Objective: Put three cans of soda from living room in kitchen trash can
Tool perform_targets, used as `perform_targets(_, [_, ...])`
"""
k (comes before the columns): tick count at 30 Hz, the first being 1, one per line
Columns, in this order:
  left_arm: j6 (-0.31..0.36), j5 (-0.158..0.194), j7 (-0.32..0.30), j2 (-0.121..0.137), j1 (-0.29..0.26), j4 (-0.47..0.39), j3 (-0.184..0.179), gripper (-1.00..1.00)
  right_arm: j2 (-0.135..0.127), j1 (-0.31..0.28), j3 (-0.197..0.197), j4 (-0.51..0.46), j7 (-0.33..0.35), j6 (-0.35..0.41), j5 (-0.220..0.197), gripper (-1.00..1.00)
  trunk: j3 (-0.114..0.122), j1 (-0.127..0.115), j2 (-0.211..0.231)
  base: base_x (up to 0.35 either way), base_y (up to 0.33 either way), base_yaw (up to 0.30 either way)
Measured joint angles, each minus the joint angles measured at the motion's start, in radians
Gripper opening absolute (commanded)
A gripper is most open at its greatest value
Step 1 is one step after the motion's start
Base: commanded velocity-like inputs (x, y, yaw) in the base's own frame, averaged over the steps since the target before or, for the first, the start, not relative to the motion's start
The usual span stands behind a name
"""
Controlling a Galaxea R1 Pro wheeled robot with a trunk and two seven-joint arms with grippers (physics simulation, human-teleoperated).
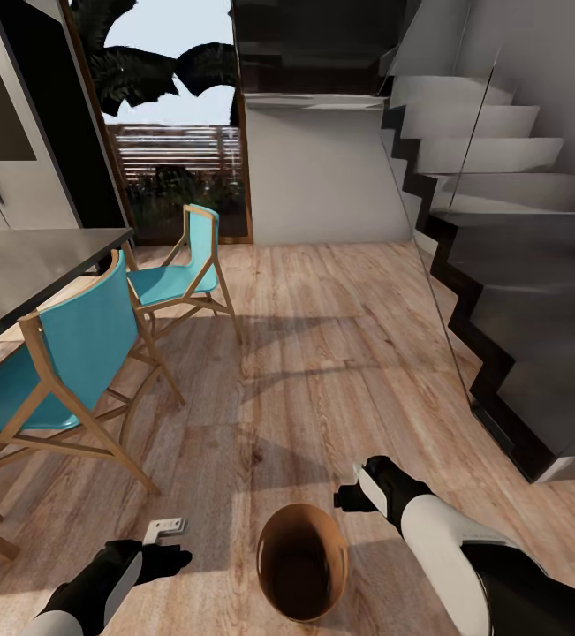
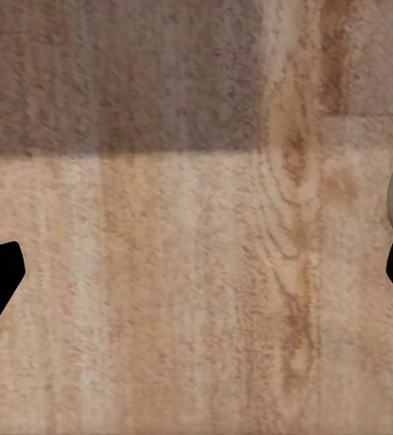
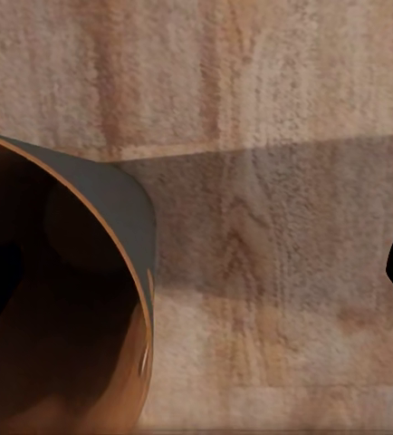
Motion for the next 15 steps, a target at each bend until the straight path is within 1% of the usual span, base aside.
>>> perform_targets(15, [-0.002,0.000,0.001,0.000,0.000,-0.001,-0.001,1.00,0.002,0.002,0.000,0.000,0.000,-0.001,0.000,1.00,0.000,0.000,0.000,0.000,0.000,0.000])
